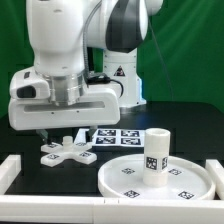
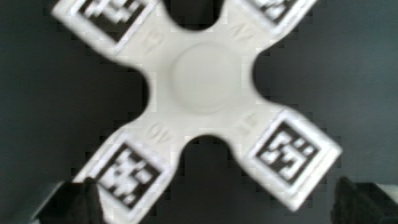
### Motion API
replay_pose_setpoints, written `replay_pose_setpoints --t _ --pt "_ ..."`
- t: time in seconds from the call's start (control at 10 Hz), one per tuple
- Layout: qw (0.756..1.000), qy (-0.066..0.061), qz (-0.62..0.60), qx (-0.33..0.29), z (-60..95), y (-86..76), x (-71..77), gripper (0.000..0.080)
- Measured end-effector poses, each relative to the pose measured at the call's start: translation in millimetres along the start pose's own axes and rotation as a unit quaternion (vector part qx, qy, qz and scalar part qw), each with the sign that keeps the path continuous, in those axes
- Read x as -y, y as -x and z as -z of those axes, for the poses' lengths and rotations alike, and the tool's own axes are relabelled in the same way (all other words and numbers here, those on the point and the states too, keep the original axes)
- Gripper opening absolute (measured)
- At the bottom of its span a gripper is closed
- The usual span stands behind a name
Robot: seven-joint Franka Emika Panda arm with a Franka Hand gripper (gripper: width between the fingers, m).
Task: Assemble round table
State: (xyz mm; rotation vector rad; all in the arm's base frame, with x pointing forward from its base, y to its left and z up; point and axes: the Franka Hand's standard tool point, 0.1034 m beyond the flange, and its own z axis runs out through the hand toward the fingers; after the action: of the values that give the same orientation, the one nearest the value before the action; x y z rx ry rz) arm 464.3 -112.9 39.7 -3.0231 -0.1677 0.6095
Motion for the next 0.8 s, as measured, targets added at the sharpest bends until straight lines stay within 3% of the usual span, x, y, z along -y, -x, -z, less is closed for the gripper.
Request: replay_pose_setpoints --t 0.1,0.3,0.4,0.6,0.7,0.8 --pt "1.000 -0.016 -0.005 0.010 -0.8 3.5 3.0 0.0648" --pt "0.996 -0.030 0.000 0.084 -2.7 4.3 6.5 0.0648" --pt "0.993 -0.033 0.003 0.115 -2.0 5.3 -3.8 0.0648" --pt "0.981 -0.016 0.002 0.193 0.8 7.9 -27.6 0.0648" --pt "0.973 -0.001 -0.006 0.232 3.0 3.6 -31.7 0.0648" --pt "0.965 -0.002 -0.021 0.261 -5.5 4.8 -26.2 0.0648"
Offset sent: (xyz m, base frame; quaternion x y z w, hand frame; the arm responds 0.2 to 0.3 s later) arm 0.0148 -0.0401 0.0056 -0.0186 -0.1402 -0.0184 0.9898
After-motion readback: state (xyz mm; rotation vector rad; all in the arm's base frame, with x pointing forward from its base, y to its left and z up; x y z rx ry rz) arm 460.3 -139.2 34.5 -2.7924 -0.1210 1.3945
